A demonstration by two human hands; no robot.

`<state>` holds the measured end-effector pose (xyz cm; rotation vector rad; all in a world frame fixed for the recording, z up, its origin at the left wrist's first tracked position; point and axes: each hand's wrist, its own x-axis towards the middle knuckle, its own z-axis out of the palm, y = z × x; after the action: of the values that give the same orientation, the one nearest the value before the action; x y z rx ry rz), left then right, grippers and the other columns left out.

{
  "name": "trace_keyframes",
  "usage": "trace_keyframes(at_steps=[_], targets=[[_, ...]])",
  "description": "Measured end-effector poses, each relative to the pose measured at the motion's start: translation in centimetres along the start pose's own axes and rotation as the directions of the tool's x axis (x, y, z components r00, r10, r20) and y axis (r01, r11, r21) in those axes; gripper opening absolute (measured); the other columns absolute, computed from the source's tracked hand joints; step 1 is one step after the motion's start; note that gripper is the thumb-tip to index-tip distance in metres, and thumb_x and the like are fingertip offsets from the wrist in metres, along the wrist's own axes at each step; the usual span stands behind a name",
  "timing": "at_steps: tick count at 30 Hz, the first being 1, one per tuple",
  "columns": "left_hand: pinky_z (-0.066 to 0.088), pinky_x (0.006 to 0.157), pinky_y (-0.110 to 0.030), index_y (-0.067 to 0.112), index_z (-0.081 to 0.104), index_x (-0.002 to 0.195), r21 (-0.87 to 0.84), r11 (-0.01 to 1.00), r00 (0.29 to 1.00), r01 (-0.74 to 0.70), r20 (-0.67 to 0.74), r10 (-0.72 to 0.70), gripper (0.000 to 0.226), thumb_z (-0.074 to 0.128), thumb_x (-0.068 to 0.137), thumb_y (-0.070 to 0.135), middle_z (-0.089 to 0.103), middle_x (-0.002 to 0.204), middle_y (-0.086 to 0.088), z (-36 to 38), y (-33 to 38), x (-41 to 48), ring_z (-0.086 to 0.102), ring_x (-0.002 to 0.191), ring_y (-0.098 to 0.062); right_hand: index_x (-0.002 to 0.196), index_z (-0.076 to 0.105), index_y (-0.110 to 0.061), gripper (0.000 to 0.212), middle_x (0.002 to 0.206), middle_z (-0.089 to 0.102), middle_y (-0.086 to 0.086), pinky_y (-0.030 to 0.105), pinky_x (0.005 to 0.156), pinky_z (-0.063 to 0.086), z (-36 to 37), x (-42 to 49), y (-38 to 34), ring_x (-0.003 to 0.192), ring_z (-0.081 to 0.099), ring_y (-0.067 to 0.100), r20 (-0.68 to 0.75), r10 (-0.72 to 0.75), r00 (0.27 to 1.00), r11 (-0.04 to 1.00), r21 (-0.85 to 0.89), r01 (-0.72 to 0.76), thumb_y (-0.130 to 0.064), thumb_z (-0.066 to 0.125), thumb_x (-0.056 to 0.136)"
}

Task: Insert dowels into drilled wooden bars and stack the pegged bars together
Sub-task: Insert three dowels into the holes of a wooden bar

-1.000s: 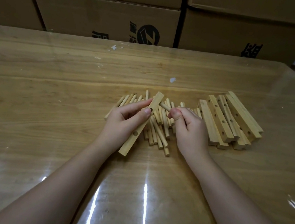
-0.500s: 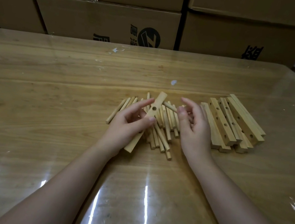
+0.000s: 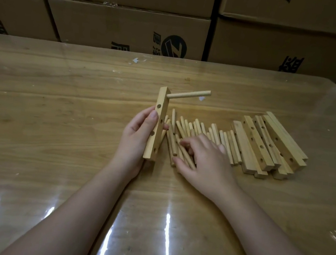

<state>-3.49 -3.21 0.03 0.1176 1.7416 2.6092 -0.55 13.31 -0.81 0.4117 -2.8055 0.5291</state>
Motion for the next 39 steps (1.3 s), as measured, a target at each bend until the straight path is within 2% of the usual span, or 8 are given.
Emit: trace_keyframes(at_steps=[6,12,16,20,26,30,35,39], targets=[[0.052,0.053,-0.023,0.017,0.066,0.114,-0.036,0.999,0.999,0.025,-0.022,-0.026,0.025,0.057,0.092,0.027,0.07,0.071,-0.004,0.1,0.2,0.0,0.066,0.063,-0.011,0.126,0.05,-0.032,0.04,0.075,0.043,-0.025,0.026,0.077,0.024,-0.1,0.1,0.0,0.082,0.039,0.003,-0.032,0.017,0.999,0.996,0.09,-0.015,-0.044,0.051,0.089],[0.053,0.052,-0.024,0.019,0.068,0.105,0.012,0.999,0.998,0.049,-0.03,-0.048,0.017,0.055,0.094,0.024,0.07,0.07,-0.004,0.1,0.1,-0.1,0.066,0.061,-0.012,0.122,0.059,-0.02,0.034,0.09,0.054,-0.009,0.026,0.088,0.036,-0.3,0.1,0.6,0.093,0.046,0.011,-0.094,0.022,0.995,0.997,0.082,-0.014,-0.03,0.056,0.09],[0.053,0.053,-0.024,0.022,0.067,0.106,0.016,0.996,0.995,0.087,-0.041,-0.086,0.017,0.054,0.095,0.024,0.072,0.074,-0.005,-0.1,0.1,0.1,0.069,0.066,-0.012,0.102,0.065,-0.021,0.016,0.089,0.055,-0.011,0.012,0.073,0.039,-0.5,0.3,0.7,0.083,0.049,0.003,-0.185,0.192,0.964,0.884,0.458,-0.088,-0.018,0.061,0.087],[0.055,0.059,-0.023,0.022,0.067,0.109,-0.003,0.996,0.995,0.093,-0.039,-0.093,0.019,0.054,0.094,0.023,0.074,0.081,-0.007,-0.1,0.1,0.1,0.071,0.074,-0.013,0.097,0.057,-0.035,0.02,0.095,0.062,-0.011,0.018,0.078,0.05,-0.8,0.3,0.7,0.089,0.059,-0.001,-0.124,0.245,0.962,0.698,0.711,-0.086,-0.017,0.057,0.089],[0.054,0.057,-0.023,0.022,0.062,0.116,-0.023,0.996,0.996,0.084,0.019,-0.084,0.027,0.044,0.097,0.017,0.074,0.085,-0.007,-0.2,0.2,0.3,0.07,0.076,-0.013,0.109,0.062,-0.023,0.021,0.078,0.056,-0.017,0.008,0.061,0.041,-0.7,0.3,0.7,0.071,0.053,-0.007,-0.166,0.194,0.967,0.747,0.664,-0.035,-0.015,0.049,0.095],[0.054,0.059,-0.024,0.022,0.054,0.123,-0.097,0.991,0.994,0.087,0.081,-0.08,0.034,0.041,0.094,0.011,0.074,0.091,-0.008,-0.5,0.3,0.3,0.07,0.08,-0.015,0.103,0.064,-0.02,0.015,0.065,0.053,-0.013,0.009,0.049,0.035,-0.6,0.2,0.7,0.056,0.047,-0.003,-0.137,0.206,0.969,0.724,0.688,-0.056,-0.02,0.051,0.094],[0.054,0.062,-0.024,0.023,0.058,0.12,0.044,0.996,0.991,0.075,0.11,-0.079,0.031,0.043,0.094,0.015,0.074,0.094,-0.009,0.0,0.3,0.1,0.069,0.082,-0.015,0.101,0.063,-0.02,0.013,0.069,0.057,-0.02,0.008,0.052,0.038,-0.5,0.2,0.8,0.062,0.051,-0.005,-0.136,0.197,0.971,0.721,0.691,-0.05,-0.021,0.054,0.093],[0.053,0.065,-0.019,0.022,0.062,0.115,0.109,0.992,0.993,0.065,0.09,-0.075,0.025,0.047,0.096,0.018,0.075,0.092,-0.008,0.4,0.0,-0.1,0.071,0.088,-0.013,0.107,0.059,-0.029,0.019,0.086,0.061,-0.012,0.01,0.064,0.046,-0.3,0.4,1.0,0.077,0.057,-0.002,-0.112,0.215,0.97,0.733,0.675,-0.085,-0.017,0.053,0.093]])
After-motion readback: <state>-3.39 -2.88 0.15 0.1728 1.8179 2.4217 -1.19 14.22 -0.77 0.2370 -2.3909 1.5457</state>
